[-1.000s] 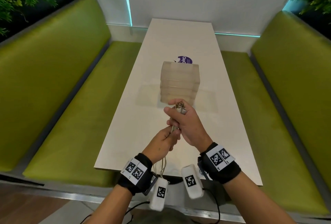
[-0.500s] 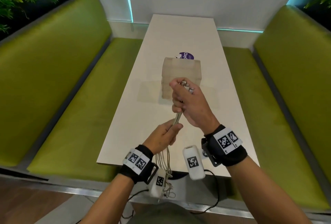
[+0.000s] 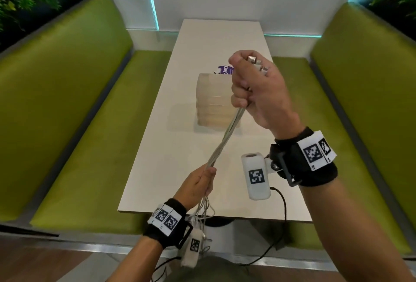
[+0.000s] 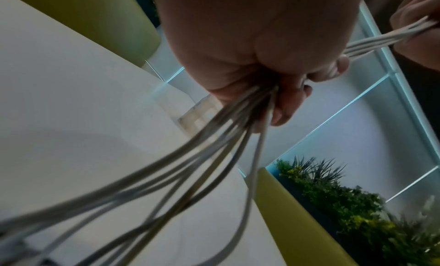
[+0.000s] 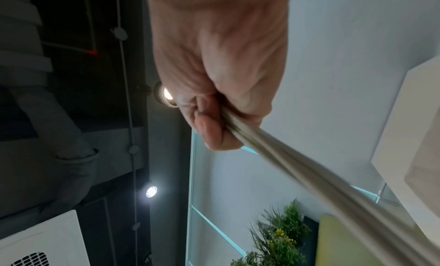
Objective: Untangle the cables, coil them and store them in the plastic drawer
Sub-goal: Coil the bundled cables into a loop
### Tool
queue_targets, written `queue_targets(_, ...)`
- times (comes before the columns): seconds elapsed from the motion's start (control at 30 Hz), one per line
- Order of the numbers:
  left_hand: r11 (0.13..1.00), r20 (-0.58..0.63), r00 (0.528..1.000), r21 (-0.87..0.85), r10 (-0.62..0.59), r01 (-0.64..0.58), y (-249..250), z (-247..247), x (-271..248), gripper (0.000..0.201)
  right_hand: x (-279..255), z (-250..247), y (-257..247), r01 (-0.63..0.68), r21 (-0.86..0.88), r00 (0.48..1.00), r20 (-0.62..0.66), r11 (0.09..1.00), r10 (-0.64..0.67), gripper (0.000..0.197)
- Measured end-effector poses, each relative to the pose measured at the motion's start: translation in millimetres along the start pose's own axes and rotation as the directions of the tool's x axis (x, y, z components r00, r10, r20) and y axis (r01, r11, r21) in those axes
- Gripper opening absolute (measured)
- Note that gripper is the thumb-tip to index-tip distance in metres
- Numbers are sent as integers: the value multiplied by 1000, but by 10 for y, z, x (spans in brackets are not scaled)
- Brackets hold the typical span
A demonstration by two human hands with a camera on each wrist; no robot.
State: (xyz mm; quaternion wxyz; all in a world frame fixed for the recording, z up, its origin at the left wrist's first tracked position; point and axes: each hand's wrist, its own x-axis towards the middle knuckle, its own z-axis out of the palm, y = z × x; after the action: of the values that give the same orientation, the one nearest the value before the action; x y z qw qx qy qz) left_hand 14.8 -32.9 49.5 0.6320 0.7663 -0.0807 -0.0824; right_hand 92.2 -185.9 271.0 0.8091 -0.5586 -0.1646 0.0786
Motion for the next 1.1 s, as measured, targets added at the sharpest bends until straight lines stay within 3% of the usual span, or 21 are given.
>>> queue_targets(0.1,998,53,998,61,-23,20,-78,-21,-31,69,-22,-23,41,-7,4,1000,-21,1000,7,14)
queue_targets(0.17,996,70,997,88,-19,13,-34,-82,-15,59,-48,-22,98,-27,5,999,-24,1000,28,15)
queue_targets(0.23,1000,81,996,16,23,-24,176,-135,48,47,-82,9,177,-61,16,998,-14,998,61,15)
queue_targets(0.33,992,95,989,-66,113,-107,652,-89,227,52,-142,95,333,-105,3,994,12,995,105,12)
queue_targets(0.43,984,94,984,-104,152,-142,979,75,326,27,-181,140,378,-114,-24,993,23,993,115,10)
queue_targets(0.53,976,38,990,-182,132,-124,936,142,286,37,-147,60,200,-81,7,997,4,997,81,13)
queue_targets(0.73,965,85,994,-258,64,-40,607,116,78,57,-66,-160,-170,17,41,996,-88,999,-13,17)
queue_targets(0.87,986,91,987,-118,132,-121,658,49,73,56,-94,-119,-88,3,84,998,-62,996,2,16)
queue_targets(0.97,981,54,987,-133,153,-145,881,34,126,65,-130,-55,15,-28,75,999,-26,997,30,15)
queue_targets(1.03,973,43,979,-131,197,-190,1048,75,201,56,-164,15,110,-51,71,998,-16,996,52,14)
queue_targets(1.1,965,32,975,-156,218,-211,1165,140,261,34,-184,64,195,-55,75,998,-38,996,58,11)
